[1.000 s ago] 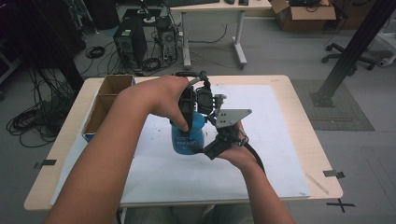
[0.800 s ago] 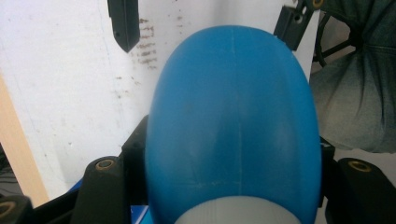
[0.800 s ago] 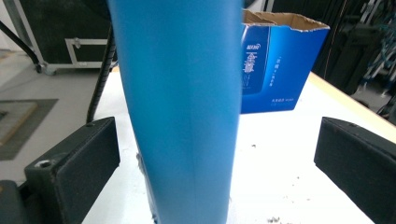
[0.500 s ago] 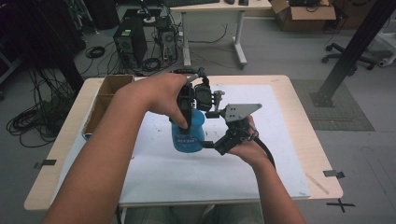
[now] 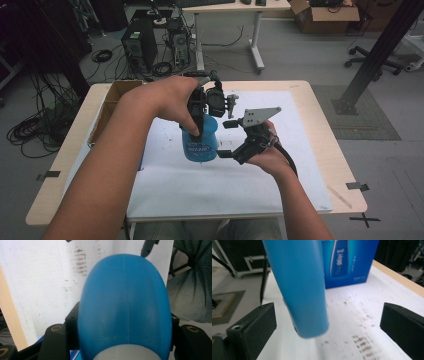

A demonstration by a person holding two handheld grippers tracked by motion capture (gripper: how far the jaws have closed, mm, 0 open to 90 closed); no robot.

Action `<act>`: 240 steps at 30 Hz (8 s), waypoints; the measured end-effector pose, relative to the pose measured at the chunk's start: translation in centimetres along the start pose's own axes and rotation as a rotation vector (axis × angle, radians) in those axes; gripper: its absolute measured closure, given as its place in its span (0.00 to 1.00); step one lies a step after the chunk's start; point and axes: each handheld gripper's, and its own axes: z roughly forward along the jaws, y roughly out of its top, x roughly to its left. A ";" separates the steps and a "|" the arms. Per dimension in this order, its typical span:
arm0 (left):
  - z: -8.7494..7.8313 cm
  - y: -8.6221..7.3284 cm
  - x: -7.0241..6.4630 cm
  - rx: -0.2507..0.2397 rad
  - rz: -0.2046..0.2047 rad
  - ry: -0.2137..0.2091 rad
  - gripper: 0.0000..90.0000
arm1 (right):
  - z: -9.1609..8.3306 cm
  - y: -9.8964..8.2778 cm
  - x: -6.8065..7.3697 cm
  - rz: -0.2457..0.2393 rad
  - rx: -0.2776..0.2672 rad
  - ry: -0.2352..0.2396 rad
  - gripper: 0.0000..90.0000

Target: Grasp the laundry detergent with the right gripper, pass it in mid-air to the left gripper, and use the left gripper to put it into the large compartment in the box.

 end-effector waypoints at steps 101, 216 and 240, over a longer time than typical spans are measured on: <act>-12.3 -15.8 7.4 0.000 -1.253 0.016 0.43 | -9.5 2.1 -0.3 -0.067 0.341 -0.099 0.01; 7.6 -22.8 8.9 0.151 -1.446 -0.095 0.43 | -10.9 6.5 -0.8 -0.075 0.645 -0.072 0.02; 11.4 -23.1 8.3 0.173 -1.449 -0.106 0.43 | -10.5 6.5 -0.7 -0.081 0.649 -0.064 0.02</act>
